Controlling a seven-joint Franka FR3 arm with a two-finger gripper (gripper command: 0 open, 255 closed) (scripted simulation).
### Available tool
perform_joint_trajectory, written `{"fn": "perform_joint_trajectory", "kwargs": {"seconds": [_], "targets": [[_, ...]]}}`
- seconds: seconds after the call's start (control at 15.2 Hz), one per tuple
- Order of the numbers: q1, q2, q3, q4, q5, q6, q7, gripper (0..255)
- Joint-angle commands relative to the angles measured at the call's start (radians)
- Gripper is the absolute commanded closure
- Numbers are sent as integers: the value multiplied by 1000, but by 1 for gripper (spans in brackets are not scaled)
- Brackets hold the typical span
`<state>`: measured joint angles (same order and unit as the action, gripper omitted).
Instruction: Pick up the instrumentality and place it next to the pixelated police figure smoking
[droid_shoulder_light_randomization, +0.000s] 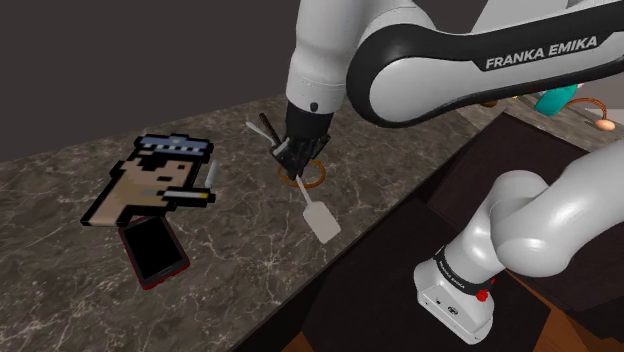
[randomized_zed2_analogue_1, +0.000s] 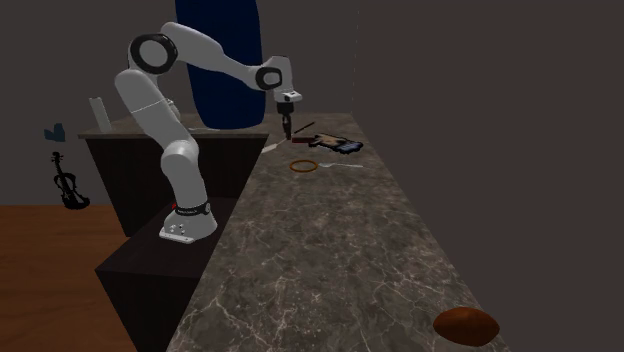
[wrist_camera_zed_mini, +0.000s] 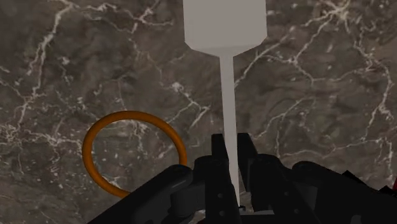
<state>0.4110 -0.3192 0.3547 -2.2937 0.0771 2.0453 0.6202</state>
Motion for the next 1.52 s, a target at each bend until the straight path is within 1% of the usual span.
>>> {"fn": "perform_joint_trajectory", "kwargs": {"seconds": [0.0, 0.33, 0.46, 0.53, 1.45], "targets": [[17, 24, 39, 28, 0, -4, 58, 255], [53, 93, 131, 103, -15, -12, 198, 255], [67, 129, 167, 140, -29, -16, 256, 255], [78, 164, 198, 176, -46, -21, 308, 255], [78, 243, 216, 55, -93, 167, 351, 255]]}}
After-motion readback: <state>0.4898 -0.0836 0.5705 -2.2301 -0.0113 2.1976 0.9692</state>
